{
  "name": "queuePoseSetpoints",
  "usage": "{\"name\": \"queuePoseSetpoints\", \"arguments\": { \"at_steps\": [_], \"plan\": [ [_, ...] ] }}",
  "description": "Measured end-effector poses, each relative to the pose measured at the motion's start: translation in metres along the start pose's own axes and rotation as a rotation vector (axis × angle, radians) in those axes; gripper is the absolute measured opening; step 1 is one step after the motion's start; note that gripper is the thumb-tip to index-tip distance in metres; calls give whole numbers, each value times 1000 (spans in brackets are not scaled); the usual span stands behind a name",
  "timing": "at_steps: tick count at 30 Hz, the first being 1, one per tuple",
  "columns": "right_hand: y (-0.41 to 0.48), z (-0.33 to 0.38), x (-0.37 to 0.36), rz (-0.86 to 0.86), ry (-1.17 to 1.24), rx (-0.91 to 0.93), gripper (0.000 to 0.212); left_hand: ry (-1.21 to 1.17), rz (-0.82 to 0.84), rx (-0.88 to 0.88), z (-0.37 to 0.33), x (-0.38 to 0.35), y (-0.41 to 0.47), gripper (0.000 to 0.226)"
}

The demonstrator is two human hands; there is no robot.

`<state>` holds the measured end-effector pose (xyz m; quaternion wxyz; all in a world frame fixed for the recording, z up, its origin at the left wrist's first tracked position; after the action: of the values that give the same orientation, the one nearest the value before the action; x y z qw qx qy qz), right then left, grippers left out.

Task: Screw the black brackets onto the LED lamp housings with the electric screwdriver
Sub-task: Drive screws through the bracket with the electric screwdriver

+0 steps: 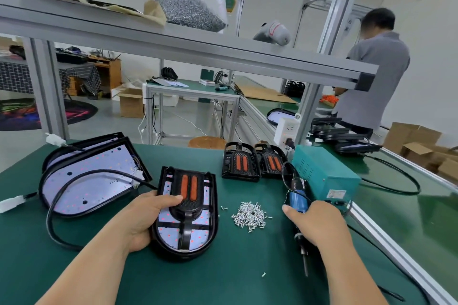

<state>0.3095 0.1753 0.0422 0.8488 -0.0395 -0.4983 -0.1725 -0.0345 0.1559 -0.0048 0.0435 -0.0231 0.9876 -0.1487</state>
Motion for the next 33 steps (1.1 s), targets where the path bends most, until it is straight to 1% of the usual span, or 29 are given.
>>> {"name": "queuePoseSetpoints", "arguments": {
  "at_steps": [3, 6, 8, 10, 12, 14, 18, 22, 24, 27, 29, 30, 31, 33],
  "plan": [
    [0, 1, -9, 42, -18, -23, 51, 26, -2, 18, -1, -1, -4, 23],
    [2, -1, -11, 26, -17, -40, 34, 52, -3, 29, -2, -1, -9, 22],
    [2, -5, -9, 9, 71, -57, 28, 82, -10, 35, -3, -3, -13, 20],
    [2, -11, -8, -4, 234, -90, 29, 108, -14, 46, -3, -4, -18, 18],
    [1, -17, -5, -23, 441, -124, 31, 125, -23, 56, -3, -5, -23, 17],
    [-2, -17, -4, -1, 672, -154, 31, 135, -34, 64, -2, -6, -26, 18],
    [-11, 0, -17, 161, 1262, -237, 21, 164, -33, 83, -2, -7, -34, 20],
    [-25, 27, -35, 377, 1634, -366, 10, 202, -25, 100, 1, -5, -40, 23],
    [-32, 35, -41, 447, 1744, -423, 19, 219, -24, 111, 2, -4, -42, 24],
    [-36, 41, -45, 504, 1850, -454, 40, 270, -2, 138, 1, -6, -45, 23],
    [-38, 45, -46, 522, 1952, -479, 45, 355, 3, 167, 0, -2, -49, 23],
    [-38, 46, -46, 524, 1997, -486, 46, 437, -9, 183, -2, 2, -52, 25],
    [-38, 48, -45, 526, 2030, -488, 48, 545, -17, 206, -5, 7, -57, 30],
    [-37, 50, -44, 528, 2072, -483, 50, 911, -87, 217, -21, 20, -67, 50]
  ]
}}
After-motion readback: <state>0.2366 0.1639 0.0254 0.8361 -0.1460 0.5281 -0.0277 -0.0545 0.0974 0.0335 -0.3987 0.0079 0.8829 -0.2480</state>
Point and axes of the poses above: each hand's wrist, its own y-axis towards the middle knuckle, its own x-axis out of the back of the hand, z = x × y, the point moved 7 cm from there along y, towards the middle knuckle, and after that the axes turned 10 degrees about y, right-handed, at the moved point
